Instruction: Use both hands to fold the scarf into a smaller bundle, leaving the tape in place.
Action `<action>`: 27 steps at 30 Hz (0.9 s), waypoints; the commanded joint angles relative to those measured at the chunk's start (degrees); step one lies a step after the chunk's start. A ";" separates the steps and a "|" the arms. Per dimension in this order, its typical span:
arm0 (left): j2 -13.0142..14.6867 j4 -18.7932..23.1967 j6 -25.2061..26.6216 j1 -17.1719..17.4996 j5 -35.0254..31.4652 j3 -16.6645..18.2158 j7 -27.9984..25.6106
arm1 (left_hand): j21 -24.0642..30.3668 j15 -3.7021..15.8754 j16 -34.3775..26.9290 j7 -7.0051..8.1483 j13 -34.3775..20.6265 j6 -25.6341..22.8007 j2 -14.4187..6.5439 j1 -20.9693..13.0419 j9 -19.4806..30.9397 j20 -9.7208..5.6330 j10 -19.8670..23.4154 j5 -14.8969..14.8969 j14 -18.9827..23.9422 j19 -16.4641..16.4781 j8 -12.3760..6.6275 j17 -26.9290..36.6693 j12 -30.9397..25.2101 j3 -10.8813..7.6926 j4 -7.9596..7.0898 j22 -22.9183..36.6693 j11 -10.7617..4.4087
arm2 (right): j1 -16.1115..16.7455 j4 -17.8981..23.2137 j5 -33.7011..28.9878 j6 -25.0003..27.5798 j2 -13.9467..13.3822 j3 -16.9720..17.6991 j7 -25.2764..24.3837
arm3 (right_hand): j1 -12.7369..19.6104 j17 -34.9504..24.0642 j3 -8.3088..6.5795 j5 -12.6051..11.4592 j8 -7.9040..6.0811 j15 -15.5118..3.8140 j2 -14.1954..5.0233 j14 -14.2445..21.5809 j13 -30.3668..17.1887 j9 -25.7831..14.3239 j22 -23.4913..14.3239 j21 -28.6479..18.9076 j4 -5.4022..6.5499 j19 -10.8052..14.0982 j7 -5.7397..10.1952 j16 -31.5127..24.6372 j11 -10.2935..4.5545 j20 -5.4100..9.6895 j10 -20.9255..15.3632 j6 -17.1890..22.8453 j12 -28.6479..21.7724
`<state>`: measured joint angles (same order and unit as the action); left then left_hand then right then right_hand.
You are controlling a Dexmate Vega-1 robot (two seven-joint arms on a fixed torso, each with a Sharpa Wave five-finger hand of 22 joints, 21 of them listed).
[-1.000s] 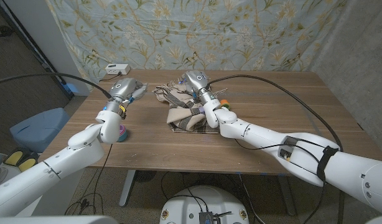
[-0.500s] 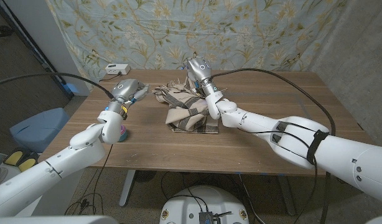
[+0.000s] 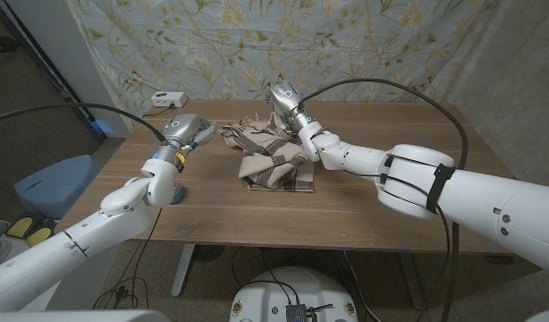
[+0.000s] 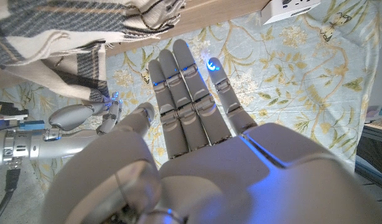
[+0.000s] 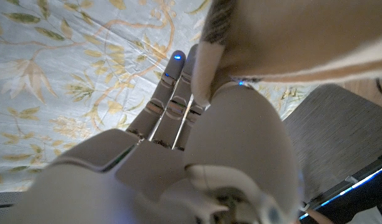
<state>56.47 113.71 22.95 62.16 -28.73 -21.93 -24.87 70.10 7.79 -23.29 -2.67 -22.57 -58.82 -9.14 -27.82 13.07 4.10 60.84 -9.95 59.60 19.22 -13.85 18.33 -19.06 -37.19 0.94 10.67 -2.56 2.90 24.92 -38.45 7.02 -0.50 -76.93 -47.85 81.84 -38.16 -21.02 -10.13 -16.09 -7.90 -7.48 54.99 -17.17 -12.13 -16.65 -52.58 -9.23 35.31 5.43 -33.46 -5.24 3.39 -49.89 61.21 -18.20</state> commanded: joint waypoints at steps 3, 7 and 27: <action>0.35 0.88 -0.23 -1.28 -1.59 -1.25 2.24 | -0.32 0.13 0.22 0.16 -0.24 0.27 -0.08 0.55 0.07 -0.09 -0.35 0.10 -0.19 -0.40 0.23 -0.10 0.29 -0.41 -0.04 0.00 0.08 | -4.17 -4.42 2.36 6.07 -0.75 -9.13 14.79 | 1.92 -0.03 0.61 0.08 0.88 -5.79 0.49 -1.93 -0.04 -0.38 -0.22 -2.21 -0.41 -2.26 0.35 1.90 -0.84 8.78 2.44 0.15 1.44; -0.06 0.57 -0.27 -2.34 -2.35 -1.99 2.93 | -0.34 0.10 0.37 0.24 -0.17 0.31 -0.04 0.67 0.01 -0.09 -0.43 0.10 -0.33 -0.60 0.27 -0.19 0.45 -0.50 -0.02 0.00 -0.14 | -4.53 -4.51 2.11 10.31 -0.51 -10.92 19.91 | 3.91 1.11 1.47 0.06 2.00 -5.84 1.09 -4.79 0.27 -0.47 -0.26 -4.36 -0.59 -5.50 0.62 4.68 -1.42 8.94 5.97 -0.46 3.64; -1.77 -0.75 -1.11 -4.78 -3.74 -3.18 3.50 | -0.48 0.35 0.97 0.46 -0.17 0.66 0.10 1.26 -0.24 0.03 -0.70 0.11 -0.74 -1.40 0.53 -0.63 1.00 -0.91 0.08 -0.01 -0.19 | -3.09 -2.78 5.81 23.49 -0.27 -7.12 8.44 | -4.42 11.31 -2.04 -0.61 5.27 -4.06 0.44 -26.26 3.47 0.56 6.78 -2.38 2.70 -18.28 7.21 20.00 -3.88 0.31 26.85 -24.37 6.79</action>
<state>55.40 113.38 22.04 58.20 -31.90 -24.74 -21.49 69.67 8.01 -22.63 -2.36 -22.58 -58.52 -9.52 -26.83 12.77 4.23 60.46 -9.95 59.04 18.28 -13.52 17.62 -18.17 -37.57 0.88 10.67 -2.79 -1.66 20.55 -36.62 23.88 -0.41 -89.12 -25.95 79.45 -26.85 -23.23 -10.63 -10.20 -2.77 -7.02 28.82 -13.83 -11.44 -9.86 -55.24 -7.63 16.66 12.61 -13.31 -9.52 2.35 -22.68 36.82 -10.83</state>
